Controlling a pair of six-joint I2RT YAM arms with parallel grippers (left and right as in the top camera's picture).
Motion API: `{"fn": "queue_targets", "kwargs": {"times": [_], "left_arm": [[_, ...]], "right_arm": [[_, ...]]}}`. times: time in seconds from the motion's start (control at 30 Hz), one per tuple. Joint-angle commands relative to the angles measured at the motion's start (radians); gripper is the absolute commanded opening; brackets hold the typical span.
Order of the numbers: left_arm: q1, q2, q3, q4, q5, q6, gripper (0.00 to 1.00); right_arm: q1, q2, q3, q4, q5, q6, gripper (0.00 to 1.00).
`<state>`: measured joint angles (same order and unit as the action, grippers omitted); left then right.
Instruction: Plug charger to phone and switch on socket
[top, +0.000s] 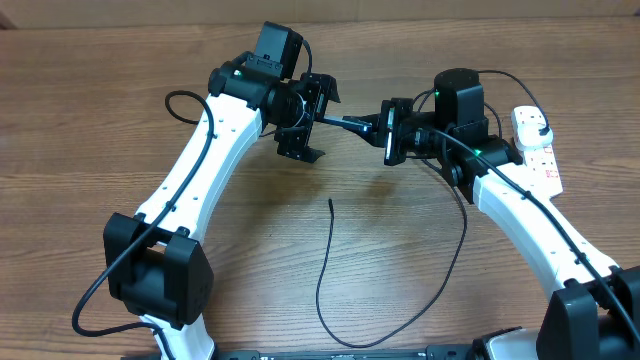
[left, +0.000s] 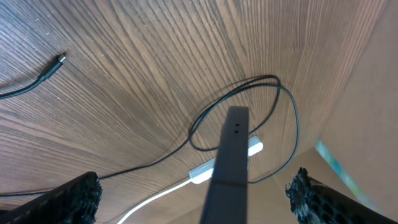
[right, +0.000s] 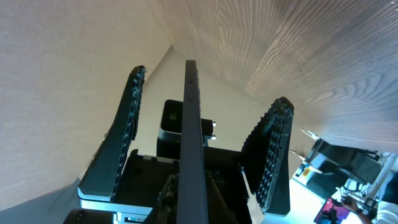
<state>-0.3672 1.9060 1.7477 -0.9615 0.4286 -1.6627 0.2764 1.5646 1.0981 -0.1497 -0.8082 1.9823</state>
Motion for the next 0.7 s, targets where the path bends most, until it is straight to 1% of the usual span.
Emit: {"fn": "queue_targets", "kwargs": {"times": [0.0,0.03,0.1,0.27,0.4,0.5,0.67], "left_arm": [[-0.009,-0.023,0.024,0.002,-0.018,-0.022,1.0],[-0.009,-0.023,0.024,0.002,-0.018,-0.022,1.0],[-0.01,-0.023,0.024,0.002,-0.017,-0.022,0.95],[-0.01,-0.023,0.024,0.002,-0.017,-0.022,0.82],[-0.01,-0.023,0.024,0.002,-0.017,-0.021,0.77],[-0.012,-0.023,0.024,0.002,-0.017,-0.021,0.7],[-0.013,-0.023,0.024,0.002,-0.016,-0.021,0.56]], "right_arm": [[0.005,-0.001,0.021,0.016,-0.031,0.011,0.04],[0.005,-0.001,0.021,0.016,-0.031,0.011,0.04],[0.005,-0.001,0.021,0.015,-0.031,0.011,0.04],[0.005,-0.001,0.021,0.016,-0.032,0.011,0.04],[0.006,-0.001,0.021,0.015,-0.032,0.01,0.04],[0.013,-0.001,0.021,0.015,-0.031,0.011,0.04],[0.015,-0.001,0.021,0.015,-0.031,0.011,0.04]]}}
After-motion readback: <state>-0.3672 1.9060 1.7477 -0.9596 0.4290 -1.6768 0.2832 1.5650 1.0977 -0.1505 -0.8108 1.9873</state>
